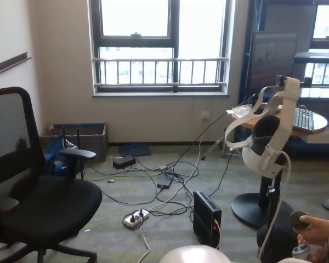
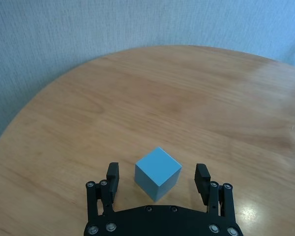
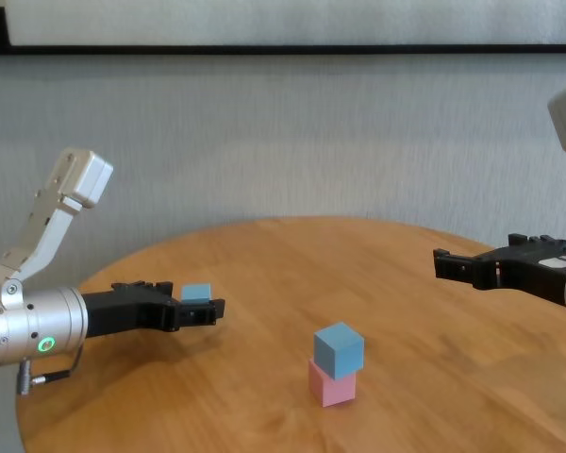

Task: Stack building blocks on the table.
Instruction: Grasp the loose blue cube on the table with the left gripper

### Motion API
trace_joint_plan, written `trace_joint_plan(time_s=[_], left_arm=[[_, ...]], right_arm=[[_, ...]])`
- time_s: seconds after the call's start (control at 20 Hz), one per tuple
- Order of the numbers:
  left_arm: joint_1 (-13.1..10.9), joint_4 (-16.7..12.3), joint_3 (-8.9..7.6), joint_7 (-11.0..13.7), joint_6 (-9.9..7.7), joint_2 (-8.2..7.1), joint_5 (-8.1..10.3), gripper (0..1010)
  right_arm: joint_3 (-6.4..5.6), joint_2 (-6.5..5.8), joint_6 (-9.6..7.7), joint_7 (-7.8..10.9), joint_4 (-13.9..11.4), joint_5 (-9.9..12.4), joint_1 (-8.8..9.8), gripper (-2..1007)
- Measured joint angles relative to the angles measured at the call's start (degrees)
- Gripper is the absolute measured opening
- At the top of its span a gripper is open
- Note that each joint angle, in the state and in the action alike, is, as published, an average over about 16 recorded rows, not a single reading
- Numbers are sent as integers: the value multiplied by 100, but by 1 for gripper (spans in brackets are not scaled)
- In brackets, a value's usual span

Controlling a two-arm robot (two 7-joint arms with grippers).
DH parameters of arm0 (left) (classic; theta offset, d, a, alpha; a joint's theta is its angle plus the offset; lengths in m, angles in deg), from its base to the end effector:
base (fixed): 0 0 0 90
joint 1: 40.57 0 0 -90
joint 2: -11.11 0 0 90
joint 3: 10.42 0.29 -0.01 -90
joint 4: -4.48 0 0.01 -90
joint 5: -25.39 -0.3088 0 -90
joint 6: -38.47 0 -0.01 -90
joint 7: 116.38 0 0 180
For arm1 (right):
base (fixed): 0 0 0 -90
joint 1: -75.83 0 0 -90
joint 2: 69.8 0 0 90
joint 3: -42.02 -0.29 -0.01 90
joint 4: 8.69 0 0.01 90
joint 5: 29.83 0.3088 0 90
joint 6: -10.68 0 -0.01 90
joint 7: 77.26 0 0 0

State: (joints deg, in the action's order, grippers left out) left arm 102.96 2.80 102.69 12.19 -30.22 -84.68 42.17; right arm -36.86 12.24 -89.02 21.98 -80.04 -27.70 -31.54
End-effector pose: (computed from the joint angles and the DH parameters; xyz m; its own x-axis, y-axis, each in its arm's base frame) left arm 0.4942 0.0573 -0.3501 0.5987 0.8002 -0.0358 -0.7640 0.5838 0.2748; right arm 0.4102 0.0031 -0.2985 0.2966 -0.9481 0.1143 0.9352 0.2641 -0.2359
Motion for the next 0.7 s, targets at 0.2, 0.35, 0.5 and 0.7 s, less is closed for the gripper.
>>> trace_joint_plan(time_s=[0.2, 0.35, 0.5, 0.7], left_arm=[[-61, -125, -59, -15, -59, -18, -61, 1000], [-152, -319, -54, -59, -142, -55, -68, 1000], [-313, -674, -24, -125, -295, -127, -71, 1000], [-543, -1194, 24, -217, -529, -230, -88, 1000]], right_arm=[[0, 0, 0, 0, 0, 0, 0, 1005], [0, 0, 0, 0, 0, 0, 0, 1005], [0, 0, 0, 0, 0, 0, 0, 1005], [0, 0, 0, 0, 0, 0, 0, 1005]])
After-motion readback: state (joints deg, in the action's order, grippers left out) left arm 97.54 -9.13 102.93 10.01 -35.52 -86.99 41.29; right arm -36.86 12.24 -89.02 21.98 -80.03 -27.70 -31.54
